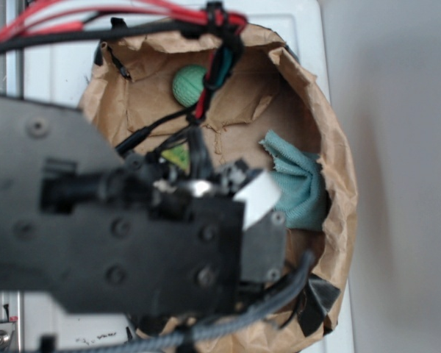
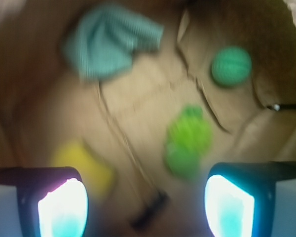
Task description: Grab the green ball.
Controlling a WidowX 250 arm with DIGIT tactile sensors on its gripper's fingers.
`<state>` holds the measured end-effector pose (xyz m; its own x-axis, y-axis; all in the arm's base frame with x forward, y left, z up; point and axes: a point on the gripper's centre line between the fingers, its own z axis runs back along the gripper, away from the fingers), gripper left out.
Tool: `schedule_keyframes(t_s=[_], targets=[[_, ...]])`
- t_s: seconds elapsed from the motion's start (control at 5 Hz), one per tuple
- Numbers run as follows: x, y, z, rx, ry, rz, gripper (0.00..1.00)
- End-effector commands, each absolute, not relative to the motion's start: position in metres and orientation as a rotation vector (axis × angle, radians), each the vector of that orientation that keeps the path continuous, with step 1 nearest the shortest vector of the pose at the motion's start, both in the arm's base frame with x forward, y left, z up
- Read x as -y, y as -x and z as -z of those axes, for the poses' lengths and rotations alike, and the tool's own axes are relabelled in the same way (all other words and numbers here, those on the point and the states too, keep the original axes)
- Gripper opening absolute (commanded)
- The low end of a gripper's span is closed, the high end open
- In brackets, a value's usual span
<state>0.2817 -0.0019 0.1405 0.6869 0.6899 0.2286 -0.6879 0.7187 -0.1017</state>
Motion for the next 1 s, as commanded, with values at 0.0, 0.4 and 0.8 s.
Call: schedule_keyframes(t_s=[0.0,0.4,0.8], targets=[[-0.058,-0.295,-0.143,0.406,0.038,-1.135,1.00],[-0.074,-0.299,-0.106,0.416,-0.113,-1.186,1.00],[-0.084,-0.292,-0.101,0.404,-0.175,-1.196,1.00]])
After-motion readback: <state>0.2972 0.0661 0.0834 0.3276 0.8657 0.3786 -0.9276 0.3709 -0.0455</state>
